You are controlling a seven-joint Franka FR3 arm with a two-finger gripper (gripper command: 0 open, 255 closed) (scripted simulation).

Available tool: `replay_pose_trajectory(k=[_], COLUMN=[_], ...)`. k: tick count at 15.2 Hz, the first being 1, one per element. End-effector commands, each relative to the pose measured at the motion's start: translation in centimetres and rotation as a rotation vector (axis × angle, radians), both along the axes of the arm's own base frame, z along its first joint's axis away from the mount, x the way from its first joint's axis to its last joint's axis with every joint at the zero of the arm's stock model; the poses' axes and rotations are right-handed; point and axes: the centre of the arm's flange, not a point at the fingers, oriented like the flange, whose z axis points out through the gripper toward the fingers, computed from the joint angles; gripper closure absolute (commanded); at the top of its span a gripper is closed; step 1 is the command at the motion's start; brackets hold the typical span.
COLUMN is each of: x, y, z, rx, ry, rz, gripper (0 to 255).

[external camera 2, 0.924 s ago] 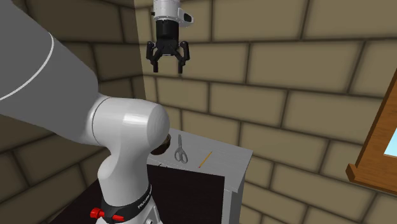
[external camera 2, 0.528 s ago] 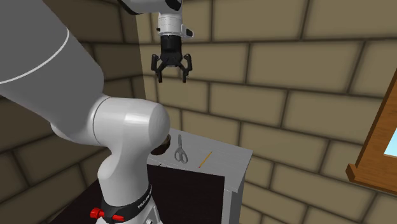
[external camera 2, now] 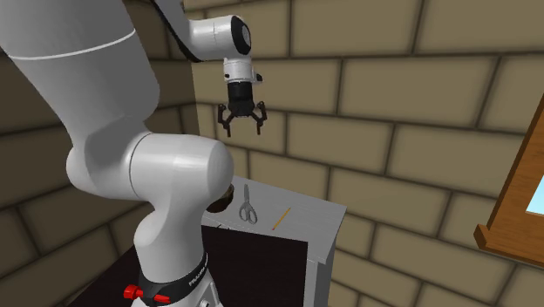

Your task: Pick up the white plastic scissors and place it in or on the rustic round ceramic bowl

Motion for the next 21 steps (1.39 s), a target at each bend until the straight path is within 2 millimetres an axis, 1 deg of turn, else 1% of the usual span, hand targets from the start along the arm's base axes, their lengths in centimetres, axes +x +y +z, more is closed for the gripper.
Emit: replay_pose_trajectory(k=[1,6,11,16,21], x=[1.6,5.1,8.2,10.6,12.4], y=[0.5,2.4,4.6,7.0,9.7], z=[-2.3,-8.1,-14.0,-20.1,-26.3], rx=[-0.010,-0.034,-0.059,-0.083,-0.107], ry=[0.014,0.051,0.087,0.123,0.160], rz=[0.065,0.220,0.374,0.529,0.684], gripper=[0,0,0,0,0])
